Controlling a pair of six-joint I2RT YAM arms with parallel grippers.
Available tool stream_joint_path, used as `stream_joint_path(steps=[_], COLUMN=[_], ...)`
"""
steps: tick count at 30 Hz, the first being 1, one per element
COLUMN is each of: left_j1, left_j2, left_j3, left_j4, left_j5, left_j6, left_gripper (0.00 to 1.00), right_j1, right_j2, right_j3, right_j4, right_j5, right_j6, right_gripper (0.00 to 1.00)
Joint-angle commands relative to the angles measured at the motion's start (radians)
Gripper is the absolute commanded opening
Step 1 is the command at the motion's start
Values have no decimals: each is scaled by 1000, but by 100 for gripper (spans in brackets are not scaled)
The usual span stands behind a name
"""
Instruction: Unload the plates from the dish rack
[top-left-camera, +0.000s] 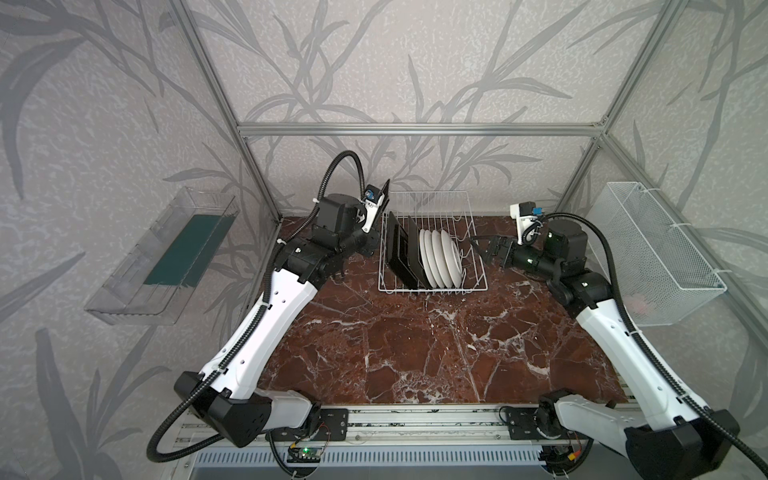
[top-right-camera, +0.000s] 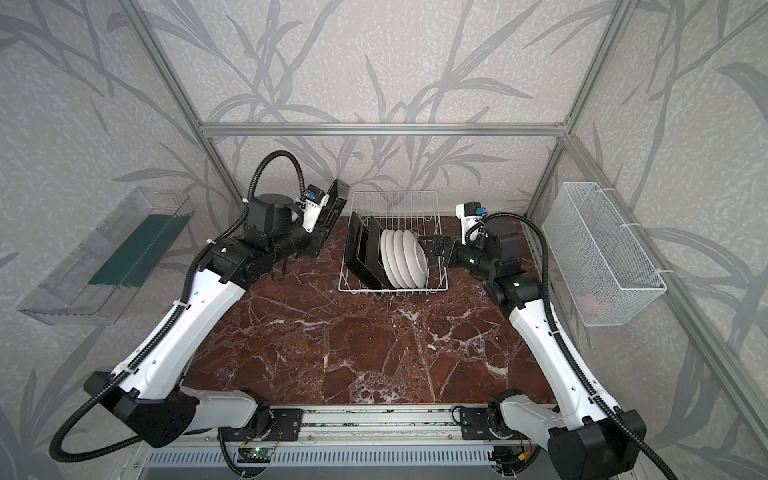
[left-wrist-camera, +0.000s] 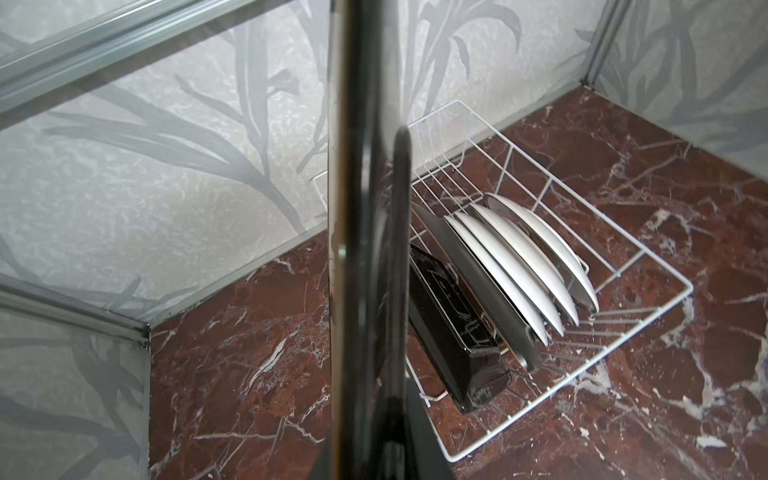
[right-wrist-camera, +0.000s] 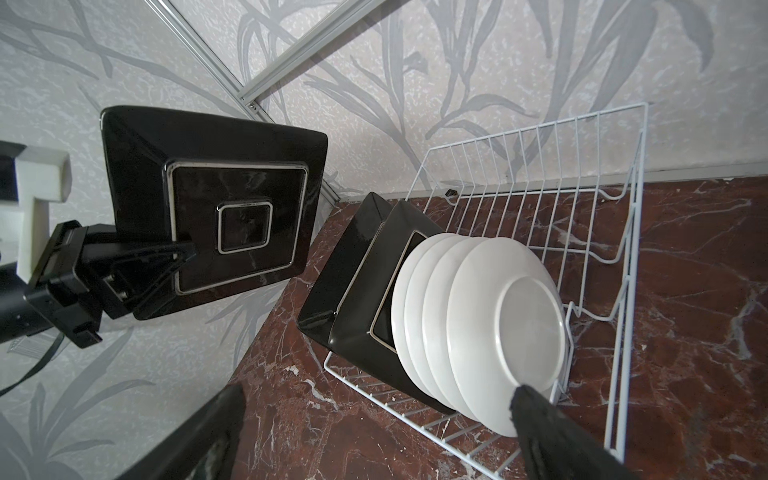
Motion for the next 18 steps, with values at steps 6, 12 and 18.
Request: stream_joint_path(steps=[6, 12, 18], left_j1=[-45, -70, -81], left_j2=[-94, -82, -88], left_j3=[-52, -73, -74], left_j4=[392, 401, 411], left_j5=[8, 8, -16], left_j6=[188, 295, 366], left_gripper=[0, 0, 0], right_j1=[4, 4, 4], right_j2=[36, 85, 128], right_j3=[78, 153, 193], right_j4=[-20, -81, -97], right_j5=[-21, -42, -83], right_j6=[110, 163, 222], right_gripper=[99, 100, 98])
